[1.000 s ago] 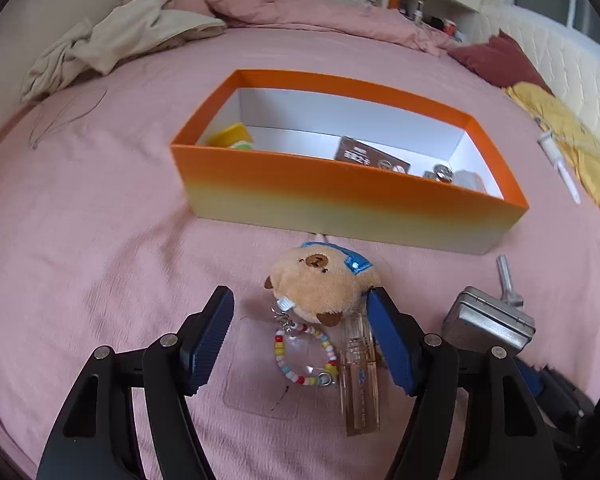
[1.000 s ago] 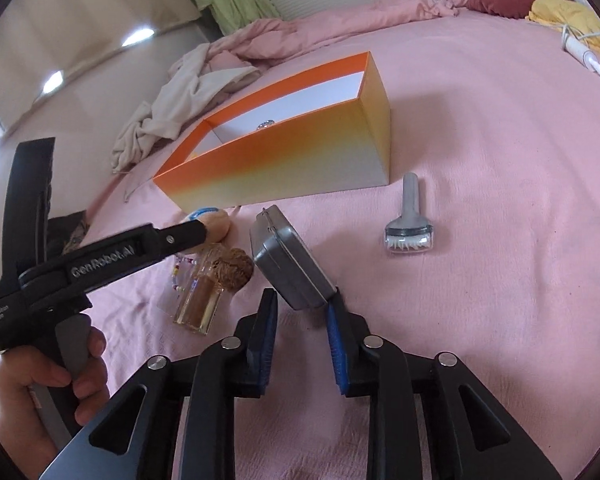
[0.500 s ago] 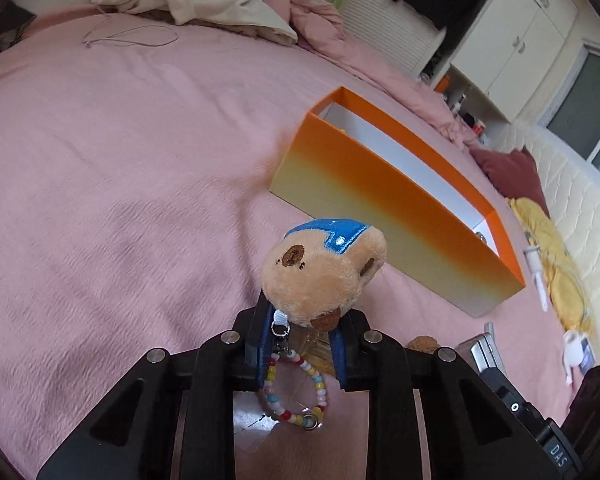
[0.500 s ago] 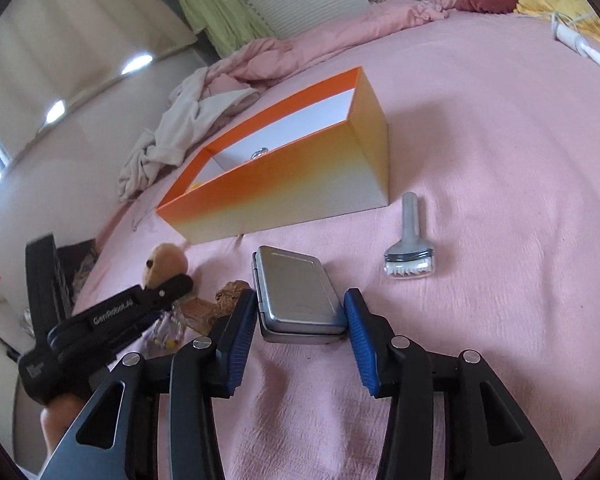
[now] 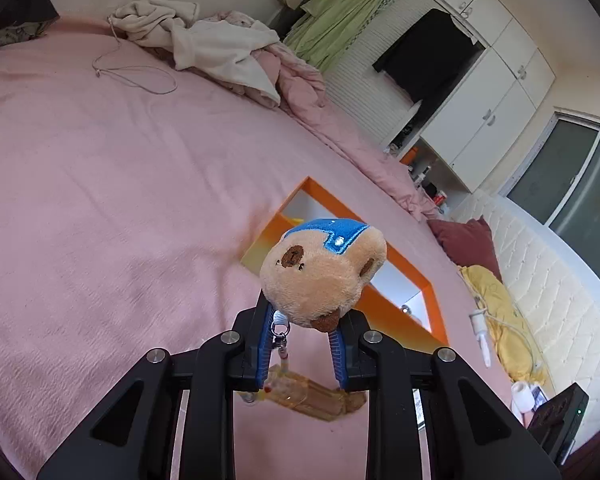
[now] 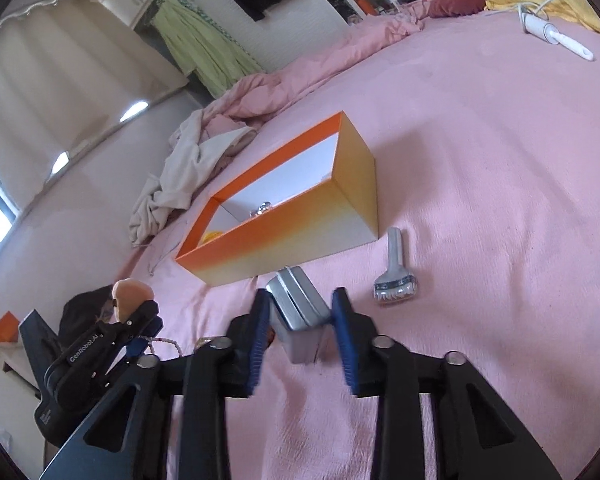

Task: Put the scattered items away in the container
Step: 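Grasp the silver tin box with the right gripper while the left grasps the bear keychain, then carry the tin box and bear keychain into the box and release them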

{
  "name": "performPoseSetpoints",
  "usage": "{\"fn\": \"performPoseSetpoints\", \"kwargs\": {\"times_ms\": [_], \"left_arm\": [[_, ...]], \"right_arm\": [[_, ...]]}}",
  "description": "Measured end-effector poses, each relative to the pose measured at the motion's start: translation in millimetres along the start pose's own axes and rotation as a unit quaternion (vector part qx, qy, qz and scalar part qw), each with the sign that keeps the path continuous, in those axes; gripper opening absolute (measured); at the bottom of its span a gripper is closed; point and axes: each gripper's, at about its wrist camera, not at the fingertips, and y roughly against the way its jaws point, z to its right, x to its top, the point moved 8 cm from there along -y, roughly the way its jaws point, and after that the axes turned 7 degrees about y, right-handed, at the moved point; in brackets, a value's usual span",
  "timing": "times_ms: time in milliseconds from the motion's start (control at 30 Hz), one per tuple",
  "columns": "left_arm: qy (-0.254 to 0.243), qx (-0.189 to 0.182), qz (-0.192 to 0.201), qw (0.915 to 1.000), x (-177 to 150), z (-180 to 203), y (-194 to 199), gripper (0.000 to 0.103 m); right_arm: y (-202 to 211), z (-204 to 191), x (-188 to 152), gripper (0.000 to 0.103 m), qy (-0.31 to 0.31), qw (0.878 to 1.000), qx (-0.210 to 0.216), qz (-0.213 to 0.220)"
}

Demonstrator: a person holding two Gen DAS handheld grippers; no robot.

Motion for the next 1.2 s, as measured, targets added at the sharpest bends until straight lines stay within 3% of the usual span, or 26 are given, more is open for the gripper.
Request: {"fn": "performPoseSetpoints", "kwargs": {"times_ms": [200, 333, 433, 467, 733, 933, 1200], "left_arm": [[-0.02, 0.002, -0.003, 0.9998, 1, 10, -2, 0.026], [-0.012, 0.006, -0.017, 0.9998, -9, 5, -7, 0.026], [-0.016, 0.009, -0.024, 0.9995, -15, 6, -10, 0.026], [-0.018, 0.01, -0.026, 0.9994, -17, 7, -10, 0.026], [-0.045, 0.017, -0.035, 0.9982, -17, 23, -16, 0.026], [-0.09, 0.02, -0.051, 0.9945, -7, 54, -36, 0.026], [-0.148, 0.057, -0.091, 0.9832, 13, 87, -77, 0.026]], "right_arm": [[-6, 2, -5, 0.023, 0.034, 0.999, -0.03, -0.026], [-13, 11, -11, 0.025, 0.003, 0.999, -0.018, -0.033], [-25, 6, -13, 0.026, 0.016, 0.998, -0.021, -0.055], [-26, 4, -13, 0.021, 0.023, 0.998, -0.024, -0.055], [-20, -3, -12, 0.021, 0.012, 0.999, -0.014, -0.037], [-10, -13, 18, 0.021, 0.012, 1.0, -0.014, -0.01], [-28, -50, 90, 0.021, 0.06, 0.998, -0.024, 0.016]]}}
